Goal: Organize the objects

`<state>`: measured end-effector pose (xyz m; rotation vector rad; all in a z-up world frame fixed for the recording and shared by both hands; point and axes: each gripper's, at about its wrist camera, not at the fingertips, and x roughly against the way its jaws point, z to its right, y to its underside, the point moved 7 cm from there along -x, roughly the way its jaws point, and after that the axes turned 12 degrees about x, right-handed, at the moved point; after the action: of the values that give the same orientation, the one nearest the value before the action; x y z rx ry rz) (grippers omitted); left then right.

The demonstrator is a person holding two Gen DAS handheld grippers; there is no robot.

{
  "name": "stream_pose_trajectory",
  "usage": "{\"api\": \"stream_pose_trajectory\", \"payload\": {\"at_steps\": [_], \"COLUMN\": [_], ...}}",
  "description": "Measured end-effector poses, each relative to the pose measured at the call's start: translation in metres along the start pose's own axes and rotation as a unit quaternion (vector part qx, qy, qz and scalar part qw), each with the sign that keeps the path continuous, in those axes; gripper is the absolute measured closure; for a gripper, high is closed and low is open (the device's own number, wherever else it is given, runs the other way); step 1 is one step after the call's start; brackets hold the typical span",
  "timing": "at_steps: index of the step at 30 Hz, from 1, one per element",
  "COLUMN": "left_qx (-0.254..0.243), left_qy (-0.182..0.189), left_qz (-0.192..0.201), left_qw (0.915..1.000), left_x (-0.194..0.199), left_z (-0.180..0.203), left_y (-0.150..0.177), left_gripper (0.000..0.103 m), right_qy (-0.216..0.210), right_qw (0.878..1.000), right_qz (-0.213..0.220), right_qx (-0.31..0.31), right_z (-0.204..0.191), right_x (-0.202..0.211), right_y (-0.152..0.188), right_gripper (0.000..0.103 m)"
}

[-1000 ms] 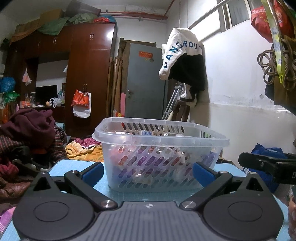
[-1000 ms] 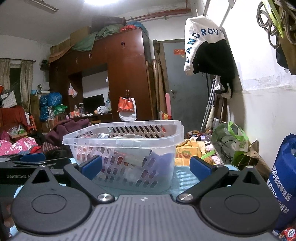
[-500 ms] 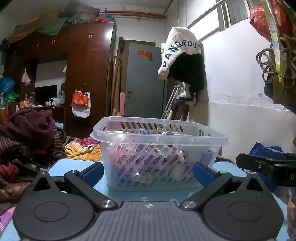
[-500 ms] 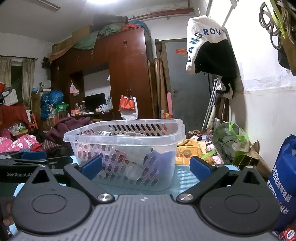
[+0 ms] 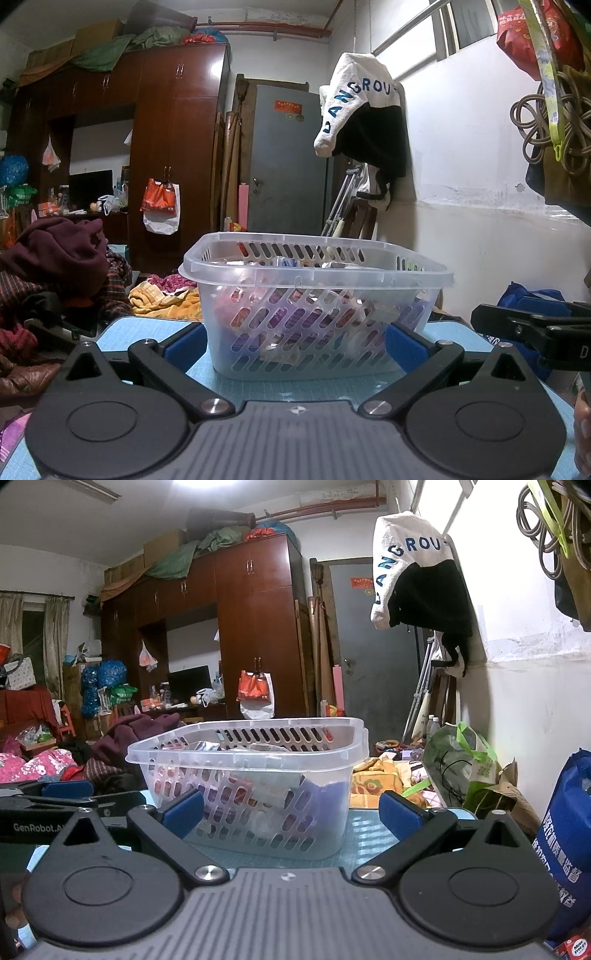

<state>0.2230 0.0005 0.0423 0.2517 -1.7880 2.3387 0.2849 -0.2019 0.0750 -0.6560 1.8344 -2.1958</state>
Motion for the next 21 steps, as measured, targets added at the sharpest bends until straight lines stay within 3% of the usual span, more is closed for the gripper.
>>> {"api": "stream_pose_trajectory", "payload": {"at_steps": [21], "left_qx": [-0.002], "left_qy": [-0.005], "left_qz": [-0.001], "left_qw": [1.0000], "left_x": [-0.0028], "left_z": [0.0029], "left_y": [-0.0036], "left_gripper": [0.000], "right_qy": [-0.004], "right_qw": [1.000], "right_qz": [-0.004], "right_qx": [0.018], "right_z": [-0.0051], "right_x": [-0.0001], "right_y": [-0.0047], "right_gripper": [0.000]}}
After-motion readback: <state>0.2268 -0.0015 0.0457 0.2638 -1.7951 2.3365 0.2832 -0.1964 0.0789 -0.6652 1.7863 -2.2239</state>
